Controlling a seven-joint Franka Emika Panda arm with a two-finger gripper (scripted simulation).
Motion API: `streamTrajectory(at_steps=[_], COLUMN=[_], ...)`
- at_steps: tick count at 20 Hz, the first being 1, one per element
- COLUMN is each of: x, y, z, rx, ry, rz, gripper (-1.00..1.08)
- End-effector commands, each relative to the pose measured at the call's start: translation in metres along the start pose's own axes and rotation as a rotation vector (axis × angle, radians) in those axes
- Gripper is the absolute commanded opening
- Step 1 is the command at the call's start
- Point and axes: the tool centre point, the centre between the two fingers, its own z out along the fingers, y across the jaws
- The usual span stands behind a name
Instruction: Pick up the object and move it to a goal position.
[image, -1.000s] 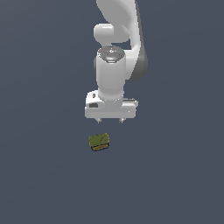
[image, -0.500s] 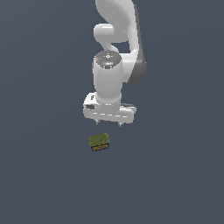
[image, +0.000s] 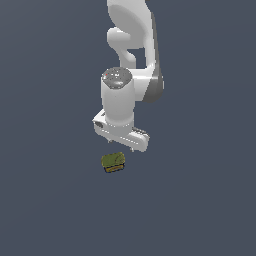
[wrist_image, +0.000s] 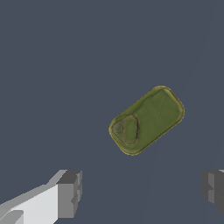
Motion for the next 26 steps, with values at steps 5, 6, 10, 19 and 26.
streamTrajectory(at_steps=[5, 6, 10, 19, 26], x=[0.009, 0.010, 0.015, 0.026, 0.032], y=[0.005, 0.006, 0.010, 0.017, 0.022], z=[0.012, 0.014, 0.021, 0.038, 0.047], rx=[-0.002, -0.002, -0.005, -0.015, -0.022], ry=[-0.011, -0.012, -0.017, -0.026, -0.028], rz=[0.202, 0.232, 0.355, 0.628, 0.795], gripper=[1.00, 1.00, 1.00, 1.00, 1.00])
